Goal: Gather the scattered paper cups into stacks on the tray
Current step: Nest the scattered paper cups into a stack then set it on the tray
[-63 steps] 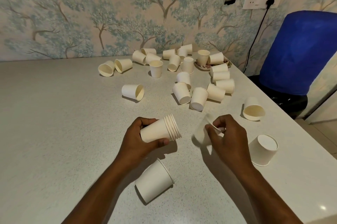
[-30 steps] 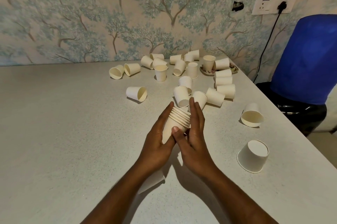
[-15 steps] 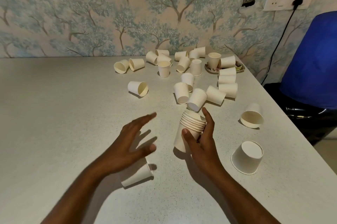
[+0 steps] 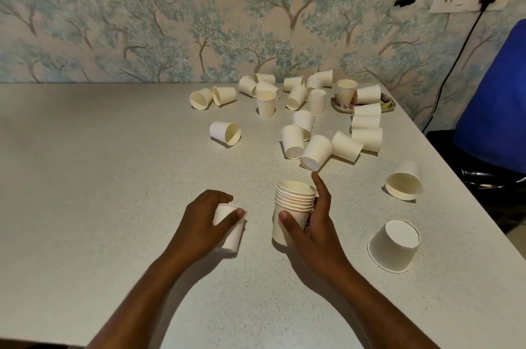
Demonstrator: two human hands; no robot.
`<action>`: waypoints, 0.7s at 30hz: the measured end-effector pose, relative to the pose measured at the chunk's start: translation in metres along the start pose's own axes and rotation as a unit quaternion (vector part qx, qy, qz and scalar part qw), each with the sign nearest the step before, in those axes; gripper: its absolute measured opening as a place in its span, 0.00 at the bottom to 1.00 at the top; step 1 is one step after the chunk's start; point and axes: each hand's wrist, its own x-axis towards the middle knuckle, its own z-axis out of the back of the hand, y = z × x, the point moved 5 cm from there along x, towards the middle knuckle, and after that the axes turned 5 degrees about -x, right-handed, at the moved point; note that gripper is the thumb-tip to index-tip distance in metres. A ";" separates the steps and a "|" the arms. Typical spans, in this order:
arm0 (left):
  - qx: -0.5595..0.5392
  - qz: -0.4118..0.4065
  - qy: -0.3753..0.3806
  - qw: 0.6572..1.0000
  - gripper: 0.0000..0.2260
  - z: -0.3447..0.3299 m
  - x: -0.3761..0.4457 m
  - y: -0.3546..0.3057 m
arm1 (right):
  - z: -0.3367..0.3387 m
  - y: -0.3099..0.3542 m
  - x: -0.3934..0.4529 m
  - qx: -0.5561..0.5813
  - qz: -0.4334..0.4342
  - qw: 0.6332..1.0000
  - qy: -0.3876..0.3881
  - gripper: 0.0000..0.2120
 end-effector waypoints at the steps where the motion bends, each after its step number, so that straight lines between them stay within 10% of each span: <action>1: -0.015 0.014 -0.031 0.999 0.17 0.000 0.003 -0.002 | 0.000 -0.001 0.000 -0.008 -0.003 1.000 -0.002 0.44; 11: -0.170 0.039 -0.205 0.963 0.15 0.000 0.019 -0.011 | -0.012 -0.002 -0.008 -0.128 -0.007 0.992 0.017 0.48; 21: -0.188 -0.062 -0.031 0.980 0.09 -0.009 0.025 -0.030 | -0.025 0.020 0.003 -0.195 0.024 0.978 -0.063 0.42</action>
